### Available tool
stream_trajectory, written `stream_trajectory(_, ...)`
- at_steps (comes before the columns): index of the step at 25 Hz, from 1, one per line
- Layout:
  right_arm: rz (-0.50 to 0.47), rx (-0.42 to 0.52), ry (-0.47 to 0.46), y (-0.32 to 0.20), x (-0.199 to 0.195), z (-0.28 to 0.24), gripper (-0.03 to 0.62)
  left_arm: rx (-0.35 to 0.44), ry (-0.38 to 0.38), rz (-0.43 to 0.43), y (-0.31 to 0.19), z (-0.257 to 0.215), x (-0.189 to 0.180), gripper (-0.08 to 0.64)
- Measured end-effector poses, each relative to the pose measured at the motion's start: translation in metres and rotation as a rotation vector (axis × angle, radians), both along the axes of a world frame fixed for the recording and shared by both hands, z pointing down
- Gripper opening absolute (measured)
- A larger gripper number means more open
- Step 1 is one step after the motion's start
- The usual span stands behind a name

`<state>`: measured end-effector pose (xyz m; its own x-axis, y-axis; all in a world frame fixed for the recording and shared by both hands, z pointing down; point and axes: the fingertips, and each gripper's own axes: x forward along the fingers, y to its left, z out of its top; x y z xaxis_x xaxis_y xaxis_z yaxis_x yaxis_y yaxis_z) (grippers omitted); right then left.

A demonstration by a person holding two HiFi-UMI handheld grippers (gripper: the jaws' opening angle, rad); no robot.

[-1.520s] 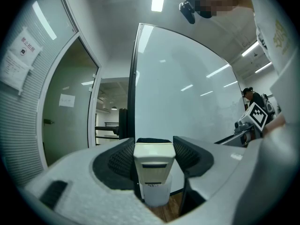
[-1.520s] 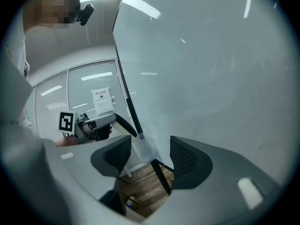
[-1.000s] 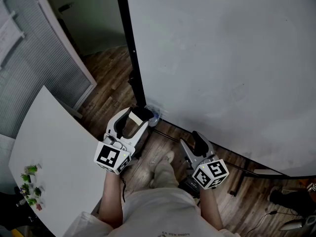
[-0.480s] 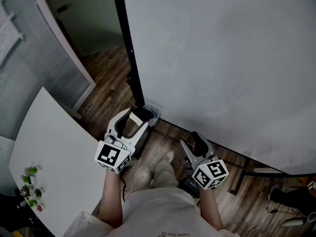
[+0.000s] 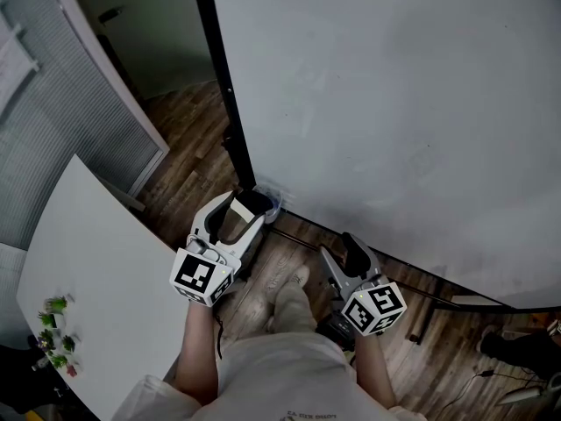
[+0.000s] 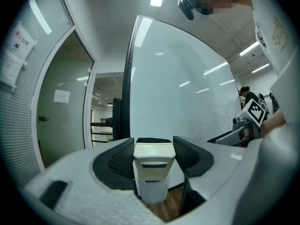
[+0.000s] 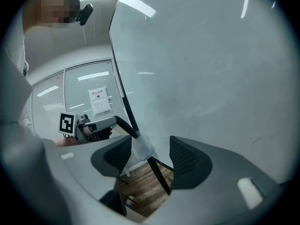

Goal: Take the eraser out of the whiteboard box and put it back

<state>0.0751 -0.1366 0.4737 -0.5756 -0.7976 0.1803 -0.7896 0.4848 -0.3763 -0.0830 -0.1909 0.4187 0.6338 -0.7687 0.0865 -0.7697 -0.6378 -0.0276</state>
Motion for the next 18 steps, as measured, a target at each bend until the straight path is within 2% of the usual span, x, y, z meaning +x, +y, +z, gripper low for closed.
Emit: stream_trajectory(18, 0.004, -0.018, 0.001, -0.003, 0.007, 0.008, 0.253, -0.041, -0.002, -0.002, -0.010, 0.019, 0.004, 0.261)
